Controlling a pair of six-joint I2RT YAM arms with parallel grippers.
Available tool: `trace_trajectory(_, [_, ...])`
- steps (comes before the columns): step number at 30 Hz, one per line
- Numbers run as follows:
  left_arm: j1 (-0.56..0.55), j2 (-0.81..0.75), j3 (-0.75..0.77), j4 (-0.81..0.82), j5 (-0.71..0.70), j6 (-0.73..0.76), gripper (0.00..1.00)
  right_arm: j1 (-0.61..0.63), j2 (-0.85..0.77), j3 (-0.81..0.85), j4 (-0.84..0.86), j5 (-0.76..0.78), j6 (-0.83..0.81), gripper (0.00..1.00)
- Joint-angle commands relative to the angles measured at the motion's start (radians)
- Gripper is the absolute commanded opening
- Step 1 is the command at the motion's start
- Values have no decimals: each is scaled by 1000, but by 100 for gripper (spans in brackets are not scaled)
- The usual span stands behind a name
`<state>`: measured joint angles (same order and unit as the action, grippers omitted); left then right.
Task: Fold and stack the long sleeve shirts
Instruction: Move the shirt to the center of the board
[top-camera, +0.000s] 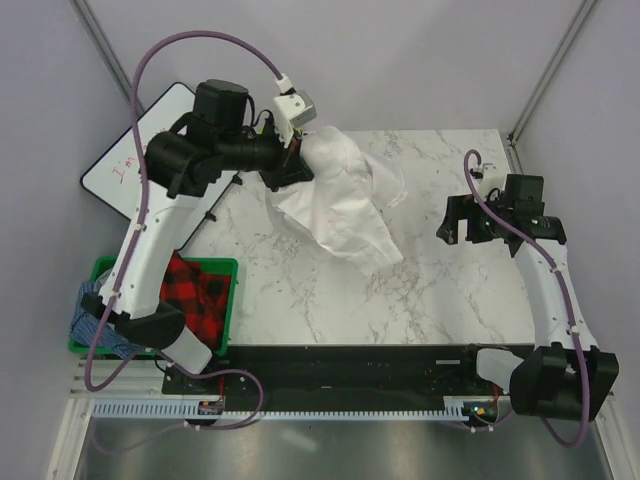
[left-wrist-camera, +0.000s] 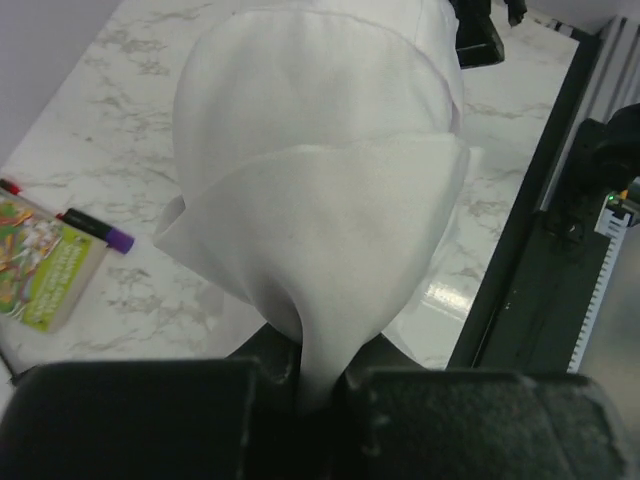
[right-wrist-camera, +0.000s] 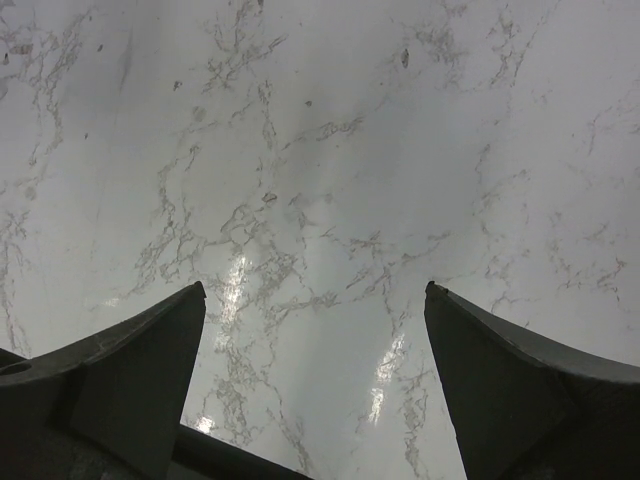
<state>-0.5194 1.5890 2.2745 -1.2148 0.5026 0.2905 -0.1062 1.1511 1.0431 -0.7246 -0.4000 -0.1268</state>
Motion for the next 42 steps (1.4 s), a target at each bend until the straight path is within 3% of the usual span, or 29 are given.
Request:
trace_trajectory(1, [-5, -89, -182, 280, 87, -116, 4, -50, 27, 67, -22, -80, -2, 98])
trace_trajectory(3, [7, -107, -353, 389, 38, -137, 5, -56, 47, 90, -38, -85, -11, 98])
trace_trajectory(5, [77, -127, -432, 444, -51, -189, 2, -56, 59, 119, -53, -82, -33, 98])
trace_trajectory(7, [193, -152, -516, 509, -14, -275, 2, -56, 68, 138, -78, -83, -49, 98])
trace_trajectory(9, [185, -193, -549, 517, -41, -269, 2, -56, 82, 162, -101, -98, -79, 98])
trace_trajectory(10, [126, -205, -555, 521, -76, -261, 2, -58, 91, 169, -107, -108, -85, 98])
trace_trajectory(11, [75, -230, -566, 529, -113, -258, 6, -56, 108, 176, -110, -115, -88, 98])
trace_trajectory(13, [-69, -228, -615, 558, -174, -278, 23, -56, 130, 182, -119, -149, -91, 98])
trace_trajectory(16, [-198, -153, -632, 566, -199, -307, 44, -58, 180, 193, -121, -174, -86, 98])
trace_trajectory(20, [-176, -107, -555, 589, -248, -314, 80, -56, 205, 199, -118, -218, -76, 98])
trace_trajectory(23, [-42, -156, -633, 592, -190, -294, 86, -53, 196, 180, -114, -253, -80, 98])
trace_trajectory(26, [80, -231, -807, 538, -78, -154, 86, -17, 193, 125, -118, -267, -100, 98])
trace_trajectory(27, [96, -250, -855, 509, -67, -42, 86, 29, 197, 108, -118, -254, -106, 98])
trace_trajectory(30, [134, -270, -1016, 503, -117, 70, 90, 174, 225, 43, -67, -185, -96, 98])
trace_trajectory(35, [252, -141, -1078, 538, -125, 67, 84, 335, 333, 82, 10, -89, -80, 98])
trace_trajectory(42, [272, -32, -1136, 561, -46, 3, 72, 467, 461, 238, 62, -118, -53, 93])
